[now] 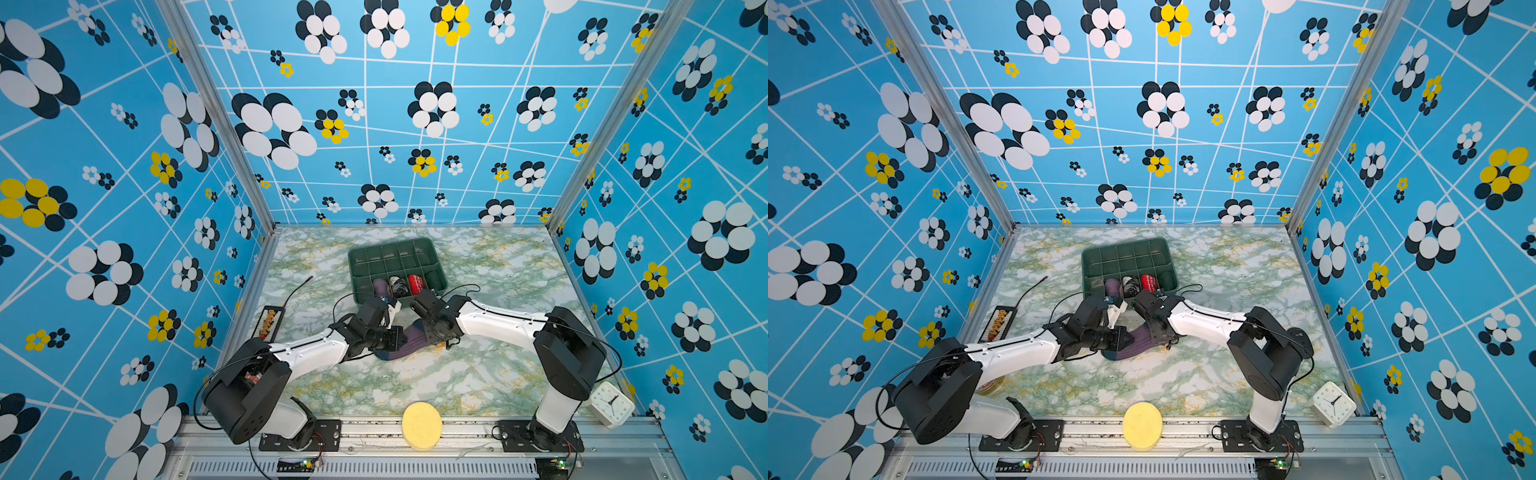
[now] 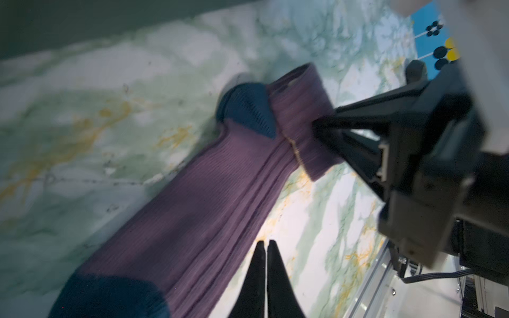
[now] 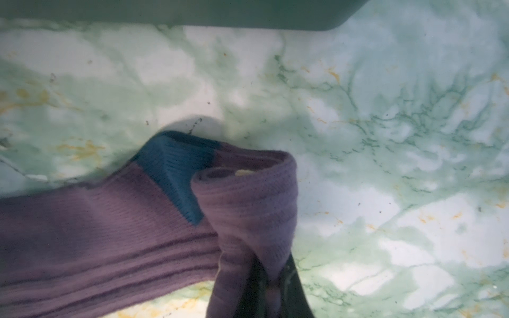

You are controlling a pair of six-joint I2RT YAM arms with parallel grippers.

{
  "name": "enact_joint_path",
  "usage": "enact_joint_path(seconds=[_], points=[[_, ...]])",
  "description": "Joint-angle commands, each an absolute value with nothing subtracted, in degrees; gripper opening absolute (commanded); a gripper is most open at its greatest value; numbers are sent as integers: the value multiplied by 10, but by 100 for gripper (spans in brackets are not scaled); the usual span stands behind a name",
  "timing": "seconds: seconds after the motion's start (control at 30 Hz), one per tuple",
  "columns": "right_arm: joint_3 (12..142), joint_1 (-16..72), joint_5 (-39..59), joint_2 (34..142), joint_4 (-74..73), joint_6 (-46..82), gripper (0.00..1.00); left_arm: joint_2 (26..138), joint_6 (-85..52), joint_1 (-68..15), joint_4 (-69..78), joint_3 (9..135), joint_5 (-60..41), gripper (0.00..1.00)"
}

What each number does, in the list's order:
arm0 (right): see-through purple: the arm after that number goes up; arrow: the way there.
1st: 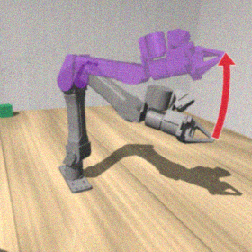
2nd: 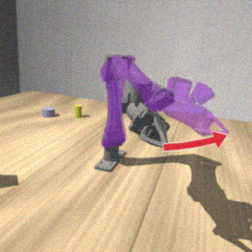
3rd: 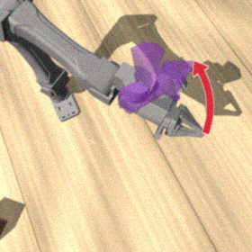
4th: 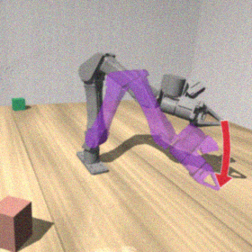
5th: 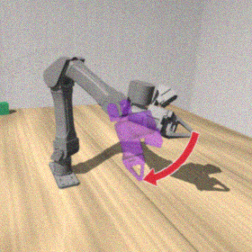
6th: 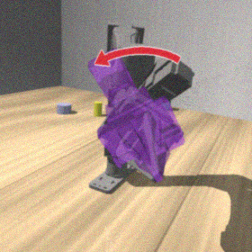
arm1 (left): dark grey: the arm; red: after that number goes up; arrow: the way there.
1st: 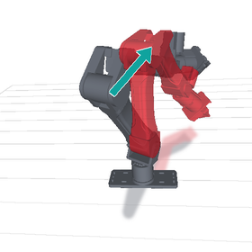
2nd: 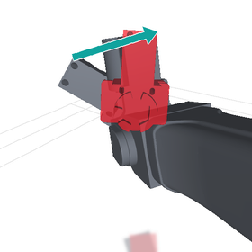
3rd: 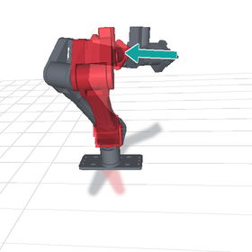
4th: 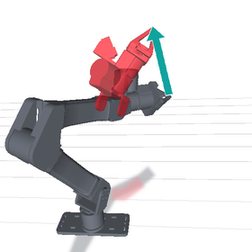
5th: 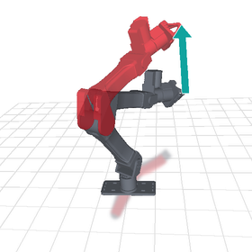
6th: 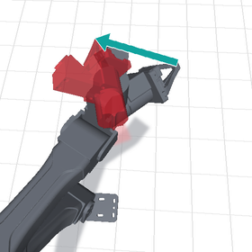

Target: Roll the socks

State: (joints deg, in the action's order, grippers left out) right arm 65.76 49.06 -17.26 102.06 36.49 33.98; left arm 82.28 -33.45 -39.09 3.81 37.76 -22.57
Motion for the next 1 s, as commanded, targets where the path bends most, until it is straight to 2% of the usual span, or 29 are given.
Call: enact_joint_path(seconds=[0.0,0.37,0.57,0.97], points=[[643,489,-165,1014,362,333,0,840,-332,-394,47,408,-247,7],[635,489,-148,1004,340,329,0,976,-395,-402,187,446,-288,3],[630,489,-143,1000,330,327,0,980,-418,-405,234,431,-283,3],[623,489,-138,997,320,327,0,1021,-419,-409,239,449,-278,2]])
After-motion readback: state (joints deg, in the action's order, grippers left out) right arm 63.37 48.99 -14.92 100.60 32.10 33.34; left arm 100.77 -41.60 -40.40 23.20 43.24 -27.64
